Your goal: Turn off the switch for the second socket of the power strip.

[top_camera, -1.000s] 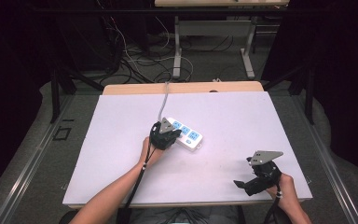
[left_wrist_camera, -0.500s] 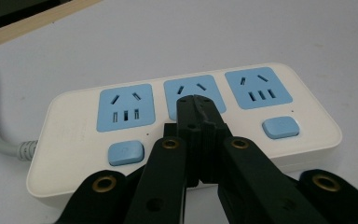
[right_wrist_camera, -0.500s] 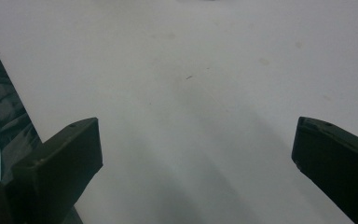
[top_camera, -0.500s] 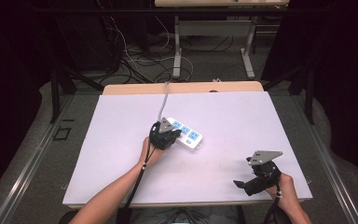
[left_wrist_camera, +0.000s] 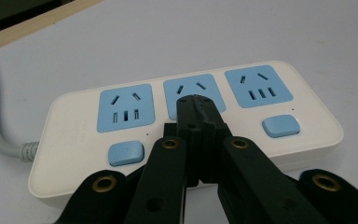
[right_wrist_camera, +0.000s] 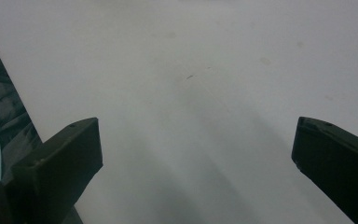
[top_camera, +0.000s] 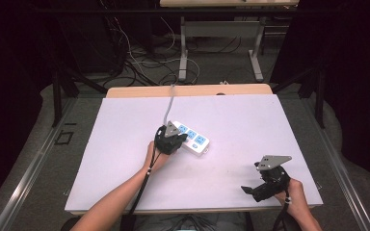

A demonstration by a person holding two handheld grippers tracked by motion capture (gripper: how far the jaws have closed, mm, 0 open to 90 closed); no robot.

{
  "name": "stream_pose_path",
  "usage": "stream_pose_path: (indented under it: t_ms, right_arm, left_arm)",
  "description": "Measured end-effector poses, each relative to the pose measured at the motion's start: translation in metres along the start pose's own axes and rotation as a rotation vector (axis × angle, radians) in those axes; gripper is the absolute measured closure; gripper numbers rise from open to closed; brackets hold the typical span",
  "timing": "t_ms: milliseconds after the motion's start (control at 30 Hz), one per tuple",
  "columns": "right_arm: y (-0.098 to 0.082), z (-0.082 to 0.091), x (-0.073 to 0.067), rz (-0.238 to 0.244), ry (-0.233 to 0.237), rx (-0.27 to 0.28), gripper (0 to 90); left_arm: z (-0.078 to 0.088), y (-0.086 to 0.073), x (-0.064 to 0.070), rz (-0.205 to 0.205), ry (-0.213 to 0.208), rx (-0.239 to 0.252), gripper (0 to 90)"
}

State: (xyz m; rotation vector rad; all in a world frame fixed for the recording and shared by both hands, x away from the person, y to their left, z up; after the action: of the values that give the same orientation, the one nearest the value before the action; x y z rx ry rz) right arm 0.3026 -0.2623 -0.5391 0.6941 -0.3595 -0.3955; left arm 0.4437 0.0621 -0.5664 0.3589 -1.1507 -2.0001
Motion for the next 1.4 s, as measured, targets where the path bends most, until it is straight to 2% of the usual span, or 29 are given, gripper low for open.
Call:
stream_pose_path:
  t_ms: [233,333,700,1000,1400]
  right_arm:
    - [0.0002,-0.0005,-0.0004,0.002,-0.003,-0.003,0.9]
    - [0.0003,-0.0007,-0.0003,0.004,-0.001,-0.004,1.0]
    - [0.0006,-0.0015,0.0002,0.008,-0.006,0.0,0.9]
    - [0.0006,-0.0015,0.0004,0.01,0.0,-0.004,1.0]
    - [0.0004,-0.0014,0.0005,0.01,0.0,-0.005,1.0]
  left_arm:
    - [0.0003,-0.0007,0.0011,0.0,0.006,0.002,90.0]
    - [-0.0002,-0.0012,0.0004,0.013,-0.001,0.008,90.0]
    - [0.0,-0.0016,0.0019,0.006,0.001,-0.004,90.0]
    - [-0.0001,-0.0016,0.0018,0.016,-0.004,-0.004,90.0]
    - [-0.0006,-0.0011,0.0016,0.007,0.001,0.003,90.0]
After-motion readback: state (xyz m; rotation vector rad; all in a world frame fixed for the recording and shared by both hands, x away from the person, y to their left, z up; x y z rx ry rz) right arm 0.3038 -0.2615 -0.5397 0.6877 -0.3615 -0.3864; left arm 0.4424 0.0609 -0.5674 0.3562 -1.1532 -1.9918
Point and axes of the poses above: each handheld gripper's, and its own axes: z roughly backward along the jaws, y roughly out of its top, x roughly to its right, the point moved 2 cm from there along -z, roughly forward along the jaws, and after that the axes turned 14 degrees about z, right-handed, at the moved point
